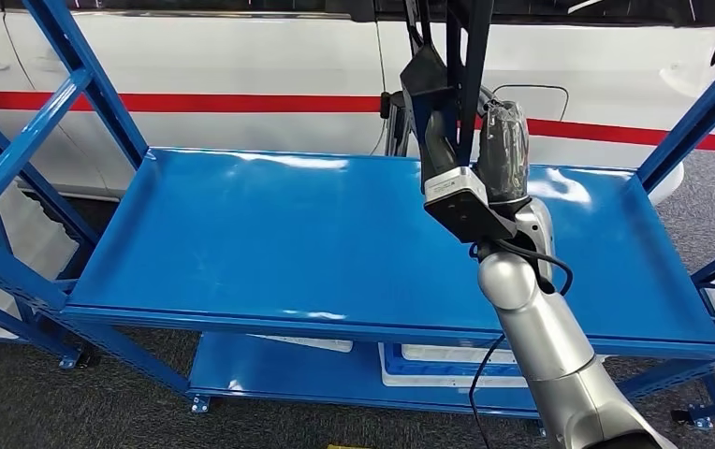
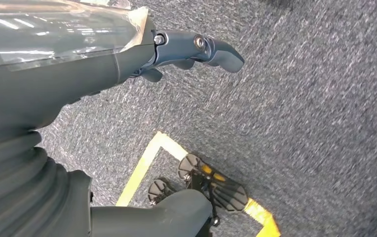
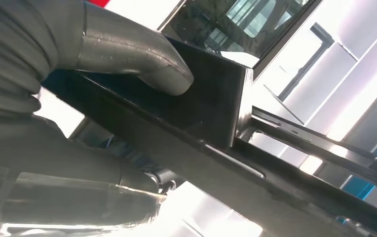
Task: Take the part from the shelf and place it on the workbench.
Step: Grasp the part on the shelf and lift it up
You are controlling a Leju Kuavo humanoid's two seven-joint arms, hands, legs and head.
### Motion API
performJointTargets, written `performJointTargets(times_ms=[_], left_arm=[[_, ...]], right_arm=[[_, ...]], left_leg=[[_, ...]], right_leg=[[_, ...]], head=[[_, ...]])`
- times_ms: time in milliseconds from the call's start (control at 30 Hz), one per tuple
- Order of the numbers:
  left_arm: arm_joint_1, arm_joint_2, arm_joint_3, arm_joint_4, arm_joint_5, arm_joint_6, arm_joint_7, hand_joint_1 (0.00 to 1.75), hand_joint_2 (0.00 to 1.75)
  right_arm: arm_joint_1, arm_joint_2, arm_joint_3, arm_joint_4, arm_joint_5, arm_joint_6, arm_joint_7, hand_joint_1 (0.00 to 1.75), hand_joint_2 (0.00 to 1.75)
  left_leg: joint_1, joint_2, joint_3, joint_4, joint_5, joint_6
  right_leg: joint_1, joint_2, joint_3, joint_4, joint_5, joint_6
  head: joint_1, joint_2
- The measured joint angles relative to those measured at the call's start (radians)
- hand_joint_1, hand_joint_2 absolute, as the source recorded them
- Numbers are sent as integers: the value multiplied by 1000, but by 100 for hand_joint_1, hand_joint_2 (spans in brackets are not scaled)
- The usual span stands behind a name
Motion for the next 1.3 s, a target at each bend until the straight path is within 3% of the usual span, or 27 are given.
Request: performJointTargets(times_ms=[67, 167, 200, 233, 267, 333, 400, 433, 533, 600, 667, 700, 733, 767, 833, 900, 967, 1033, 1067, 1133, 1200, 1233, 1267, 1300], left_arm=[[1, 2, 0, 0, -3, -10, -1, 0, 175], [1, 3, 2, 0, -1, -31, 10, 0, 175], [1, 3, 2, 0, 0, -34, 13, 0, 175], [1, 3, 4, 0, 1, -37, 15, 0, 175], [1, 4, 6, 0, 2, -38, 16, 0, 175], [0, 5, 9, 0, 4, -41, 17, 0, 175], [-2, 6, 11, 0, 6, -46, 18, 0, 175], [-3, 6, 11, 0, 6, -48, 20, 0, 175], [-4, 6, 12, 0, 6, -50, 23, 0, 175], [-4, 6, 12, 0, 5, -52, 25, 0, 175], [-5, 6, 12, 0, 5, -52, 25, 0, 175], [-5, 6, 12, 0, 5, -53, 25, 0, 175], [-5, 6, 12, 0, 5, -53, 25, 0, 175], [-5, 6, 12, 0, 4, -54, 26, 0, 175], [-5, 6, 12, 0, 1, -56, 27, 0, 175], [-5, 6, 12, 0, -4, -58, 28, 0, 175], [-6, 6, 12, 0, -11, -59, 29, 0, 175], [-5, 8, 12, 0, -18, -60, 30, 0, 175], [-4, 9, 12, 0, -22, -61, 31, 0, 175], [-2, 11, 11, 0, -29, -66, 32, 0, 175], [-2, 13, 11, 0, -34, -70, 32, 0, 175], [-2, 14, 11, 0, -36, -72, 33, 0, 175], [-2, 15, 11, 0, -37, -73, 33, 0, 175], [-2, 16, 11, 0, -38, -74, 33, 0, 175]], right_arm=[[-1, -2, 0, 0, 0, 0, 1, 175, 175], [-1, -6, 0, -1, -1, -1, 3, 175, 175], [1, -7, 0, -1, -2, -1, 4, 175, 175], [3, -9, 0, -1, -2, -1, 4, 175, 175], [5, -10, 0, -1, -2, -1, 5, 175, 175], [7, -11, 0, -2, -3, -1, 6, 175, 175], [7, -13, -1, -5, -3, -1, 7, 175, 175], [7, -14, -1, -7, -3, -1, 8, 175, 175], [14, -19, -2, -8, -3, -1, 10, 175, 175], [20, -25, -5, -8, -3, -2, 10, 175, 175], [25, -29, -7, -8, -2, -2, 10, 175, 175], [29, -31, -7, -8, -2, -2, 10, 175, 175], [33, -32, -8, -8, -2, -2, 10, 175, 175], [36, -34, -8, -8, -2, -2, 10, 175, 175], [40, -35, -9, -8, -2, -2, 10, 175, 175], [42, -34, -9, -10, 0, -2, 10, 175, 175], [43, -33, -10, -12, 1, -2, 10, 175, 175], [45, -33, -13, -12, 2, -3, 10, 175, 175], [45, -33, -15, -12, 3, -3, 10, 175, 175], [47, -32, -17, -13, 3, -4, 11, 175, 175], [51, -32, -20, -13, 3, -4, 11, 175, 175], [55, -32, -21, -13, 3, -4, 11, 175, 175], [59, -33, -23, -13, 3, -5, 11, 175, 175], [62, -33, -24, -13, 3, -5, 11, 175, 175]], left_leg=[[6, 0, -18, 32, -35, -18], [25, 4, -74, 198, -164, -50], [31, 4, -85, 251, -190, -59], [38, 5, -82, 276, -197, -66], [44, 7, -60, 264, -187, -71], [54, 9, 31, 141, -145, -78], [52, 5, 99, 39, -122, -71], [48, 3, 107, 20, -122, -65], [41, 4, 94, 14, -103, -32], [41, 8, 77, 7, -82, -8], [37, 9, 51, 8, -62, 5], [35, 9, 36, 8, -51, 6], [32, 9, 22, 8, -40, 7], [30, 9, 8, 9, -29, 6], [27, 8, -16, 10, -9, 3], [23, 8, -32, 11, 10, -5], [21, 9, -37, 10, 27, -16], [22, 7, -42, 9, 36, -26], [24, 7, -50, 21, 19, -31], [30, 7, -81, 101, -69, -44], [35, 8, -116, 238, -163, -56], [38, 8, -121, 290, -180, -60], [41, 8, -111, 312, -175, -64], [45, 8, -82, 296, -154, -66]], right_leg=[[-10, -2, -7, -4, 14, -16], [-13, -4, -29, -4, 35, -29], [-14, -5, -38, -3, 42, -28], [-14, -6, -48, 0, 48, -26], [-16, -6, -57, 3, 53, -22], [-21, -6, -72, 11, 60, -13], [-21, -6, -83, 17, 69, 0], [-20, -7, -86, 18, 73, 7], [-16, -6, -96, 22, 80, 30], [-15, -5, -125, 78, 31, 24], [-15, -4, -172, 208, -53, 11], [-15, -4, -189, 274, -83, 11], [-15, -4, -193, 315, -95, 15], [-14, -4, -178, 320, -90, 23], [-11, -4, -92, 220, -52, 34], [-4, -4, 11, 72, -42, 25], [3, -3, 44, 4, -49, 11], [-3, -5, 29, 0, -34, 0], [-9, -6, 22, 0, -24, -10], [-18, -9, 2, -1, 2, -24], [-17, -10, -26, 1, 27, -27], [-17, -10, -40, 2, 38, -25], [-18, -11, -55, 3, 49, -22], [-19, -11, -68, 5, 58, -18]], head=[[-2, 0], [-9, 0], [-9, 0], [-9, 0], [-9, 0], [-10, 0], [-9, 0], [-8, 0], [-6, 0], [-5, 0], [-5, 0], [-5, 0], [-5, 0], [-5, 0], [-4, 0], [-6, 0], [-7, 0], [-6, 0], [-7, 0], [-10, 0], [-13, 0], [-13, 0], [-14, 0], [-14, 0]])
